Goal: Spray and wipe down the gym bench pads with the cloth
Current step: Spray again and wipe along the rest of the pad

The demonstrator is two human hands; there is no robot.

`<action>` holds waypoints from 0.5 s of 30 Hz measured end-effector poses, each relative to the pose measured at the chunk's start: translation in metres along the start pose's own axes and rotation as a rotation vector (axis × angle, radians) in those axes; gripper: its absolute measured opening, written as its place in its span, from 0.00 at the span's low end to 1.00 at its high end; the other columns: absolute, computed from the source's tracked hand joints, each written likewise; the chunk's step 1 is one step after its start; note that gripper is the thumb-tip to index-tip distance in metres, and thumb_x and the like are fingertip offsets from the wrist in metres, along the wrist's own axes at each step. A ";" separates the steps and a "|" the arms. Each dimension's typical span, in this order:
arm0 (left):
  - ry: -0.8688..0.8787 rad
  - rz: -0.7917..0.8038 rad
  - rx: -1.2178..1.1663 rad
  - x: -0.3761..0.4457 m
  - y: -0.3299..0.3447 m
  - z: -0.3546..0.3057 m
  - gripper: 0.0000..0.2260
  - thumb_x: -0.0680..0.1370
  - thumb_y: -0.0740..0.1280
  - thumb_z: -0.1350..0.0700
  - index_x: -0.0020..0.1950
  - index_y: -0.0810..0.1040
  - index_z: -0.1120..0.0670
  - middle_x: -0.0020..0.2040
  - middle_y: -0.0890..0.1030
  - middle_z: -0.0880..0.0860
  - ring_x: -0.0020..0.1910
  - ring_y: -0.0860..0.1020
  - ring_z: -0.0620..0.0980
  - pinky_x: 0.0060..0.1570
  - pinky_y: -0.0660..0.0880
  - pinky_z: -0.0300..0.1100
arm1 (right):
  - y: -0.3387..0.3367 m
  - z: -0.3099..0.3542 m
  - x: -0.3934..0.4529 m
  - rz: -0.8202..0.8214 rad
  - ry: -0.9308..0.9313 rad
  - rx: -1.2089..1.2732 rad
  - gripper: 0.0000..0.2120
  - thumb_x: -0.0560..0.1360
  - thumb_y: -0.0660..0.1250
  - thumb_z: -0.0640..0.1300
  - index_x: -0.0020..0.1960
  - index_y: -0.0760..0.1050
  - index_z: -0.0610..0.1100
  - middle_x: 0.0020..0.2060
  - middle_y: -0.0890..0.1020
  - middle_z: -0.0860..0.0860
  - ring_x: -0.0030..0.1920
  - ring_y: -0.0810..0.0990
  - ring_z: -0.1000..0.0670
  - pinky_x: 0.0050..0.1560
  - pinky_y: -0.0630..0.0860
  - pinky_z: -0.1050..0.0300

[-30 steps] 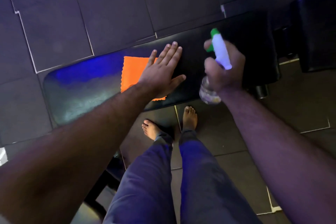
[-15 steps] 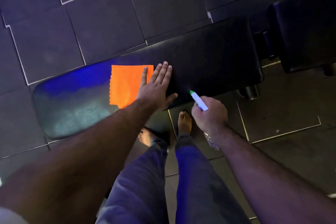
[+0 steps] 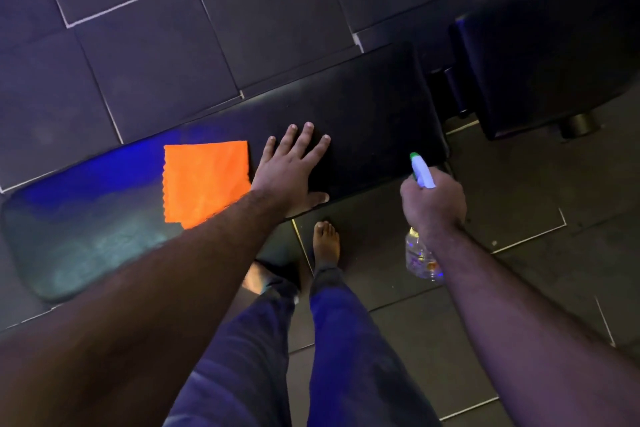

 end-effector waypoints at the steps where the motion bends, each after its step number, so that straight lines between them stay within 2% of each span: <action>1: -0.001 -0.001 0.001 0.001 0.000 0.000 0.54 0.76 0.73 0.30 0.89 0.41 0.41 0.90 0.39 0.53 0.89 0.40 0.59 0.86 0.43 0.63 | -0.006 -0.002 0.007 -0.017 0.011 0.013 0.13 0.72 0.64 0.51 0.34 0.70 0.45 0.28 0.74 0.52 0.33 0.76 0.39 0.36 0.68 0.54; 4: 0.010 -0.006 -0.001 0.003 -0.001 0.001 0.54 0.75 0.73 0.30 0.89 0.41 0.41 0.90 0.39 0.53 0.89 0.41 0.59 0.86 0.43 0.60 | -0.021 -0.002 0.023 -0.025 0.052 0.048 0.12 0.67 0.63 0.51 0.33 0.71 0.42 0.27 0.75 0.51 0.29 0.75 0.46 0.31 0.64 0.58; 6: 0.012 -0.013 0.003 0.003 -0.001 0.001 0.55 0.75 0.73 0.29 0.89 0.41 0.41 0.90 0.40 0.53 0.89 0.41 0.59 0.86 0.44 0.60 | -0.024 0.006 0.030 0.004 0.062 0.051 0.10 0.65 0.63 0.50 0.33 0.72 0.43 0.27 0.76 0.52 0.29 0.75 0.49 0.31 0.66 0.58; 12: 0.021 -0.024 -0.006 0.002 0.001 0.003 0.55 0.75 0.73 0.29 0.89 0.40 0.41 0.90 0.38 0.53 0.88 0.40 0.58 0.86 0.44 0.59 | -0.033 0.066 0.058 0.042 -0.014 0.087 0.09 0.65 0.62 0.50 0.35 0.74 0.44 0.30 0.78 0.52 0.31 0.77 0.50 0.33 0.67 0.57; 15: 0.025 -0.025 -0.004 0.000 0.003 0.002 0.54 0.76 0.71 0.29 0.89 0.38 0.41 0.89 0.37 0.53 0.88 0.38 0.59 0.86 0.43 0.60 | -0.032 0.101 0.071 0.088 -0.048 0.095 0.09 0.64 0.63 0.50 0.36 0.75 0.44 0.31 0.81 0.52 0.33 0.81 0.46 0.35 0.74 0.56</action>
Point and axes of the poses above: each hand's wrist, its own x-axis towards the middle knuckle, its own y-axis out of the palm, z = x × y, the point moved 8 cm from there along x, towards the middle knuckle
